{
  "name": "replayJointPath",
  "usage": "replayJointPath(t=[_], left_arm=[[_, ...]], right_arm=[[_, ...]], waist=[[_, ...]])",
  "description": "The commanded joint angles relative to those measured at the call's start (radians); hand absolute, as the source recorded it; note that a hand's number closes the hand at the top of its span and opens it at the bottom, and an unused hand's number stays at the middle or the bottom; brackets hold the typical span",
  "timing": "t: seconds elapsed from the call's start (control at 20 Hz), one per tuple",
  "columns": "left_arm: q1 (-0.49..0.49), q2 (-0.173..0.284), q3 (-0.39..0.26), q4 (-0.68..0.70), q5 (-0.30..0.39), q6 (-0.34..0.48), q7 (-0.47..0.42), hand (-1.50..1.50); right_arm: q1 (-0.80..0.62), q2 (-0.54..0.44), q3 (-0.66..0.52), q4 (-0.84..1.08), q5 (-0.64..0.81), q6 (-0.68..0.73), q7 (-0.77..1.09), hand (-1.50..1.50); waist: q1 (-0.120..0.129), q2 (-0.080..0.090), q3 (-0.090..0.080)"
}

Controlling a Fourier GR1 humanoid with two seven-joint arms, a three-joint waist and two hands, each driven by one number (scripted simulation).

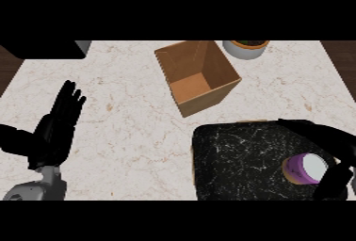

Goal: Pick the can from the tray and place it in the cardboard box

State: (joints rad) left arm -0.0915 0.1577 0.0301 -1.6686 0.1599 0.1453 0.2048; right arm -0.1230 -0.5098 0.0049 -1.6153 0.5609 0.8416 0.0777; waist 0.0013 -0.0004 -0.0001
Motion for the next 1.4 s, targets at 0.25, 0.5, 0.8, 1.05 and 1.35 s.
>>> replayJointPath(t=[0.25,0.5,0.8,1.05,1.35], left_arm=[[-0.05,-0.026,0.005,0.024,-0.038,0.001,0.028,0.0],[0.015,-0.023,0.029,0.006,-0.029,-0.026,-0.003,0.0],[-0.092,-0.028,0.037,0.021,-0.027,-0.014,0.073,0.0],[-0.016,-0.016,0.044,-0.045,-0.027,-0.037,0.07,0.0],[0.037,-0.05,0.015,-0.064,-0.057,-0.034,0.035,0.0]], right_arm=[[0.023,0.037,-0.009,0.03,0.084,-0.006,-0.053,-1.5],[0.073,0.069,0.053,0.049,0.17,-0.101,-0.132,-1.5],[-0.003,0.029,0.02,0.129,0.201,-0.081,-0.215,1.5],[0.08,0.016,0.059,0.038,0.268,-0.163,-0.293,1.5],[0.057,0.031,0.036,0.029,0.302,-0.21,-0.336,1.5]], waist=[[-0.002,0.0,0.0],[-0.001,0.0,0.0],[0.0,0.001,0.0],[0.0,0.0,0.0],[0.0,0.0,0.0]])
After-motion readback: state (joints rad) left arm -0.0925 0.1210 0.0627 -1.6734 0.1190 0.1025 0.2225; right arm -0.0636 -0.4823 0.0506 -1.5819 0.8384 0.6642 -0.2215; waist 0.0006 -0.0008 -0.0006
